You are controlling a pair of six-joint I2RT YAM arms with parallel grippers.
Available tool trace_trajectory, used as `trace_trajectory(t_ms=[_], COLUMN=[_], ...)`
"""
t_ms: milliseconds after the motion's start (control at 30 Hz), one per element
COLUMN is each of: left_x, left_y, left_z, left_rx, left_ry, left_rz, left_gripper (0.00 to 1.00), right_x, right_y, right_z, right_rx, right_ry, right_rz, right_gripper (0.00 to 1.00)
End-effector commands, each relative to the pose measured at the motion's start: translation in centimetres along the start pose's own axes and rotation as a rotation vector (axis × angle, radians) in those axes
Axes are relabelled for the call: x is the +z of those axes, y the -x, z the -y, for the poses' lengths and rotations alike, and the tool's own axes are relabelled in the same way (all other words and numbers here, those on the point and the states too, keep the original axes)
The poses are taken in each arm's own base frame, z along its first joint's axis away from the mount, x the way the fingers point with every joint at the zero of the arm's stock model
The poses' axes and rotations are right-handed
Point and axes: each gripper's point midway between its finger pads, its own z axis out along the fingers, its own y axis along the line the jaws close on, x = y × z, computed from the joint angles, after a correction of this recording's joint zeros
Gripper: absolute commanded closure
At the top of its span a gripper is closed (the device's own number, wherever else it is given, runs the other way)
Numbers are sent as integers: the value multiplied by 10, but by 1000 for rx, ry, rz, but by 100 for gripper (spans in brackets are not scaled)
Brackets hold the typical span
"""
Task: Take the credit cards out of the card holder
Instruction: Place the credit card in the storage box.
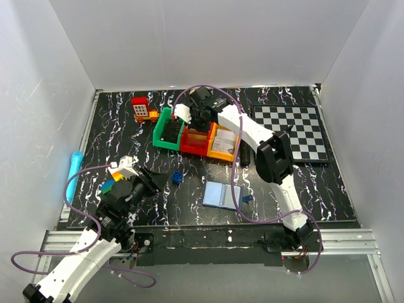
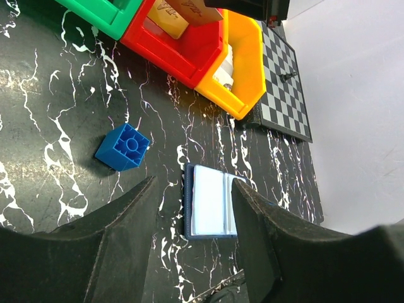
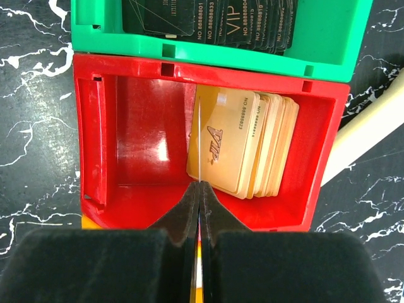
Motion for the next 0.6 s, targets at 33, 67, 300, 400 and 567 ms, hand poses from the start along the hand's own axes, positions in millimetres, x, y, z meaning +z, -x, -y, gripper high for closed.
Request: trace_trajectory(t_ms=[33, 67, 300, 400, 567], left_x=[2, 2, 3, 4, 5], left_y=[-3, -3, -5, -6, -6], left_z=[0, 0, -3, -3, -3], left_rx=[6, 6, 5, 4, 7], left_ry=[-10, -11, -3, -2, -1], left_rz=[-10, -9, -14, -18, -21], left_gripper=[51, 51, 51, 51, 51], right_x=[7, 11, 19, 22, 27], right_y=[6, 5, 0, -1, -2], right_z=[-1, -3, -3, -2, -1], right_rx=[31, 34, 52, 56, 62], right_ry=[17, 24, 23, 16, 11], right_rz=[17, 15, 3, 2, -5], right_gripper=[99, 99, 99, 99, 99])
